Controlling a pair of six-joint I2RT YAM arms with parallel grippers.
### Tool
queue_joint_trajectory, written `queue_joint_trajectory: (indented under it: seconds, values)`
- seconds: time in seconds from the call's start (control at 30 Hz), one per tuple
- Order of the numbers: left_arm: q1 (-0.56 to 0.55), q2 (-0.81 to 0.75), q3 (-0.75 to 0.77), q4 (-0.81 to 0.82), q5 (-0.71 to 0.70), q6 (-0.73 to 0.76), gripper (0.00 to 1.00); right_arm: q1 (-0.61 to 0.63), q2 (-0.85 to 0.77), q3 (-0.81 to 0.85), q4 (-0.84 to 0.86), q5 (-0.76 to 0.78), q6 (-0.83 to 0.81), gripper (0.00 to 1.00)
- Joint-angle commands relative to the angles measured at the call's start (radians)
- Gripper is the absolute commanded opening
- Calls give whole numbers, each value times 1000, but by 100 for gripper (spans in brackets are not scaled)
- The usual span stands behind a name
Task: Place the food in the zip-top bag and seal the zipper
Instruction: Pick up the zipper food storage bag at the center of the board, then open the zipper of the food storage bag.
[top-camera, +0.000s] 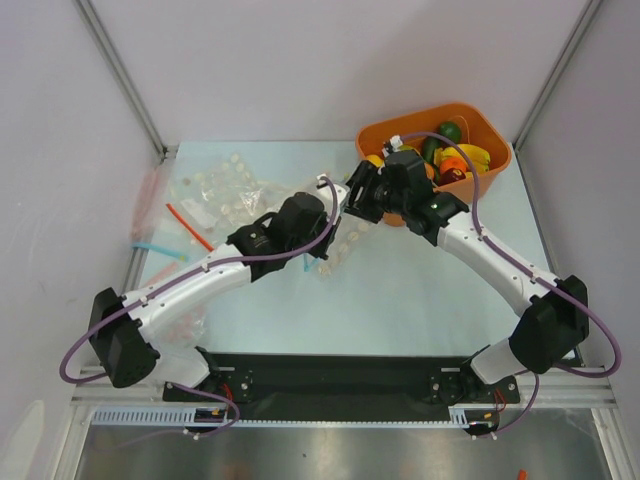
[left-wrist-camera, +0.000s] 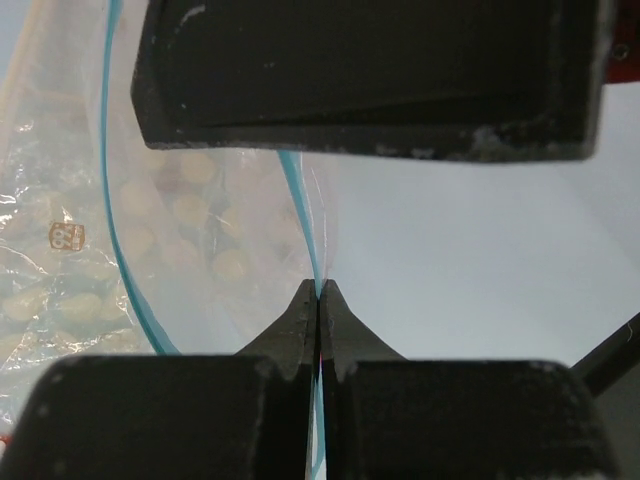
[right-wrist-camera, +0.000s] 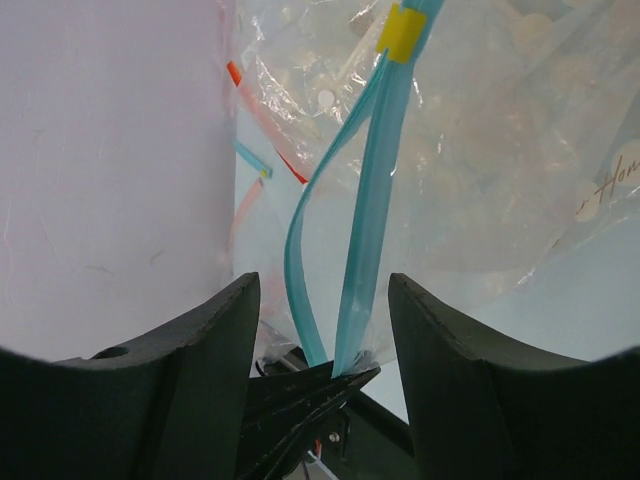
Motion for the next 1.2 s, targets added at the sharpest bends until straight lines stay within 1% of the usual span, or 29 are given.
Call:
queue_joint_trajectory:
  seconds: [0.0, 0.03, 0.1, 0.13, 0.17, 0.33, 0.43, 0.47, 0.5, 0.53, 0.57, 0.63, 0.67, 0.73, 0.77, 0.87, 1.0, 1.07, 1.17]
  values:
    - [-10, 7, 61, 20, -35, 19, 1, 6, -28, 34, -15, 34, -5, 60]
    - [-12, 7, 63, 23, -37, 19, 0, 6, -19, 42, -50, 36, -8, 59]
    - [-17, 12, 70, 25, -40, 21, 0, 6, -8, 42, -81, 48, -8, 55]
    - [-18, 13, 73, 23, -47, 19, 0, 6, -11, 36, -80, 53, -10, 52]
    - [-21, 16, 78, 23, -49, 20, 0, 6, -14, 33, -84, 63, -7, 47]
    - [-27, 18, 82, 25, -55, 13, 0, 5, -8, 28, -107, 50, -16, 42]
    - [-32, 22, 89, 22, -57, 10, 0, 3, -8, 27, -112, 50, -22, 34]
    - [-35, 24, 89, 19, -60, 8, 1, 3, -10, 30, -112, 48, -30, 27]
    - [-37, 24, 90, 16, -61, 10, 1, 2, -10, 30, -117, 48, -34, 24]
    - [-38, 25, 93, 13, -61, 10, 4, 2, -13, 31, -117, 47, -36, 20]
    - [-40, 24, 95, 3, -63, 4, 14, -4, -14, 30, -117, 42, -42, 11]
    - [-40, 10, 102, -3, -61, -10, 30, -10, -19, 24, -115, 36, -47, 4]
    - [-40, -16, 104, -6, -60, -24, 47, -15, -22, 21, -114, 34, -48, 0]
    - [-38, -43, 116, -20, -66, -39, 58, -29, -42, -4, -88, 7, -63, 0]
    - [-37, -69, 125, -46, -72, -53, 66, -35, -51, -14, -74, 2, -68, 0]
    - [-26, -94, 164, -108, -87, -85, 70, -49, -89, -67, -12, -30, -91, 0]
    - [26, -88, 208, -187, -101, -142, 69, -61, -106, -82, 0, -48, -125, 0]
    - [74, -73, 214, -208, -68, -162, 68, -63, -118, -102, 20, -61, -131, 0]
    - [104, -31, 231, -198, -15, -145, 68, -63, -134, -114, 35, -62, -136, 0]
